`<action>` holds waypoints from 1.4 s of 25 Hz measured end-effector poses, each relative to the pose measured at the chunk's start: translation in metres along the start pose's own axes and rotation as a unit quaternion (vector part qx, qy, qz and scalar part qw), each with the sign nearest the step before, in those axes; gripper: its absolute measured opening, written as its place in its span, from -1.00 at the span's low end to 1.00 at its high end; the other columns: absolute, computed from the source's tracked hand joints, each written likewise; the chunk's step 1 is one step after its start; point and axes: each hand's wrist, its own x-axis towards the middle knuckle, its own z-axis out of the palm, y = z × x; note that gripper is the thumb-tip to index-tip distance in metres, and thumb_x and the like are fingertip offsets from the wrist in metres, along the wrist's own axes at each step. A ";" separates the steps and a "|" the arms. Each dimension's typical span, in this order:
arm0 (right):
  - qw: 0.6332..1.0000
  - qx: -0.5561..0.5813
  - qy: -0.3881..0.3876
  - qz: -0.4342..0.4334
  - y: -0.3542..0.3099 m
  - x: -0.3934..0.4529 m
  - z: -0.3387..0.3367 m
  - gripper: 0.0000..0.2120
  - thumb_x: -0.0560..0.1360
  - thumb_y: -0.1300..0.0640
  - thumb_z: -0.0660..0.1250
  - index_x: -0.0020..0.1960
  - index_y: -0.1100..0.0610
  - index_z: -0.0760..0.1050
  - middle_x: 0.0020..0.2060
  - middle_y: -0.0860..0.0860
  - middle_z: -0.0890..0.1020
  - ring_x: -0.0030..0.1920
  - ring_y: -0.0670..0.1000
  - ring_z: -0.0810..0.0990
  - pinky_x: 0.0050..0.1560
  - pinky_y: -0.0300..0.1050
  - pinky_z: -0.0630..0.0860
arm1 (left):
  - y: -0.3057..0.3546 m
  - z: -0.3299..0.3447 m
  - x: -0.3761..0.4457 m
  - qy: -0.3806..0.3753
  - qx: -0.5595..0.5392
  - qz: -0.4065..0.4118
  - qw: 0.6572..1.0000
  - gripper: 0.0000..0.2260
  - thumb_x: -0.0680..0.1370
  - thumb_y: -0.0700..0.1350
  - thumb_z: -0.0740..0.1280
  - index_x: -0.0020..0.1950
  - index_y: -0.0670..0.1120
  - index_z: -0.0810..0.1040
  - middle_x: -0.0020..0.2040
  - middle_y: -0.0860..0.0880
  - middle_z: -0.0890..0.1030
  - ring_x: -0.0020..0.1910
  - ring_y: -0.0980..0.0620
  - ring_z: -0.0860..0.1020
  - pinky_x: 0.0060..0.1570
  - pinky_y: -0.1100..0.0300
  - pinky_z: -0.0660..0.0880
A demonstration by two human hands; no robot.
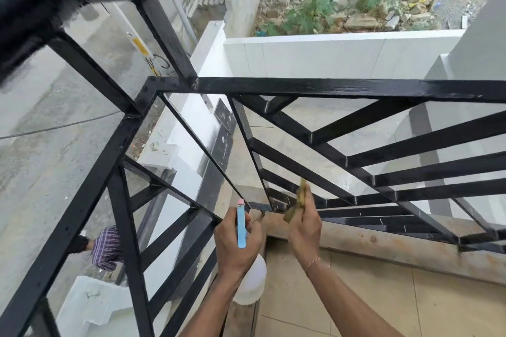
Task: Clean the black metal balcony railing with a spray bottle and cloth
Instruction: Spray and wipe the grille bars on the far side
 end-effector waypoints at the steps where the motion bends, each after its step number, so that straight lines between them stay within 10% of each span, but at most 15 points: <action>1: 0.997 0.021 0.013 0.069 -0.004 0.010 0.006 -0.53 0.69 0.24 0.06 0.58 0.02 0.22 0.25 0.04 0.55 0.16 -0.03 0.51 0.15 -0.18 0.47 | -0.001 0.001 0.001 -0.001 0.000 -0.001 1.000 -0.91 0.45 -0.07 0.37 -0.16 0.03 0.47 -0.37 0.13 0.50 -0.29 0.18 0.57 -0.34 0.45 0.47; 6: 0.996 -0.037 -0.085 0.005 -0.045 0.030 0.046 -0.66 0.62 0.38 0.11 0.37 0.24 0.37 0.17 0.17 0.47 0.15 0.10 0.49 0.24 0.06 0.48 | -0.012 -0.004 0.008 -0.007 0.003 0.007 1.000 -0.87 0.45 -0.06 0.37 -0.11 -0.10 0.52 -0.31 0.03 0.54 -0.26 0.16 0.58 -0.31 0.47 0.47; 9: 0.987 -0.024 -0.132 -0.093 -0.061 0.023 0.049 -0.68 0.69 0.28 0.05 0.40 0.23 0.37 0.03 0.20 0.53 -0.07 -0.05 0.53 0.06 -0.14 0.54 | -0.018 -0.009 0.018 -0.004 0.011 0.012 1.000 -0.88 0.49 -0.16 0.43 -0.11 -0.14 0.51 -0.29 -0.03 0.54 -0.26 0.14 0.57 -0.30 0.47 0.46; 13: 0.978 0.050 -0.110 -0.170 -0.052 0.013 0.044 -0.45 0.65 0.34 0.08 0.60 0.12 0.06 0.52 0.01 0.31 0.50 -0.19 0.24 0.53 -0.23 0.16 | -0.025 -0.003 0.018 -0.008 0.021 0.018 1.000 -0.84 0.51 -0.28 0.48 -0.09 -0.14 0.51 -0.27 -0.02 0.55 -0.24 0.15 0.58 -0.28 0.48 0.46; 16: 0.974 0.104 -0.102 -0.173 -0.066 0.006 0.053 -0.45 0.66 0.31 0.08 0.58 0.00 0.06 0.49 -0.16 0.24 0.43 -0.44 0.19 0.50 -0.34 0.15 | -0.028 0.001 0.014 0.007 -0.015 0.009 1.000 -0.84 0.51 -0.15 0.47 -0.06 -0.14 0.50 -0.28 0.01 0.55 -0.25 0.23 0.59 -0.31 0.49 0.46; 20: 0.964 0.045 -0.098 -0.244 -0.048 0.009 0.058 -0.37 0.58 0.19 0.06 0.62 0.11 -0.06 0.58 -0.05 0.06 0.59 -0.07 0.05 0.56 -0.19 0.11 | -0.034 0.007 0.006 -0.001 -0.011 -0.006 1.000 -0.85 0.51 -0.24 0.46 -0.04 -0.15 0.50 -0.28 0.05 0.55 -0.25 0.23 0.60 -0.31 0.48 0.46; 24: 0.939 -0.147 -0.097 -0.295 0.021 0.029 0.041 -0.16 0.42 0.53 -0.02 0.65 0.14 -0.09 0.64 0.01 -0.07 0.62 -0.01 -0.18 0.58 0.07 0.13 | -0.037 0.012 0.001 -0.013 0.021 -0.011 1.000 -0.87 0.50 -0.22 0.38 -0.18 -0.08 0.46 -0.35 0.04 0.47 -0.34 0.15 0.51 -0.32 0.47 0.41; 31: 0.906 -0.362 -0.116 -0.185 0.138 0.055 -0.031 -0.28 0.51 0.51 0.10 0.60 0.36 -0.13 0.60 0.28 0.00 0.61 0.20 0.01 0.57 0.12 0.15 | -0.038 0.041 -0.013 -0.026 0.024 -0.014 0.999 -0.93 0.46 -0.12 0.36 -0.14 -0.03 0.47 -0.31 0.06 0.50 -0.26 0.17 0.56 -0.29 0.47 0.44; 35: 0.943 -0.298 -0.104 -0.102 0.128 0.037 -0.010 -0.27 0.52 0.51 0.07 0.59 0.36 -0.20 0.59 0.31 -0.10 0.61 0.24 -0.10 0.57 0.14 0.14 | -0.038 0.055 -0.018 -0.030 0.036 -0.023 0.999 -0.83 0.51 -0.30 0.43 -0.14 -0.09 0.49 -0.33 0.10 0.48 -0.30 0.20 0.55 -0.32 0.48 0.43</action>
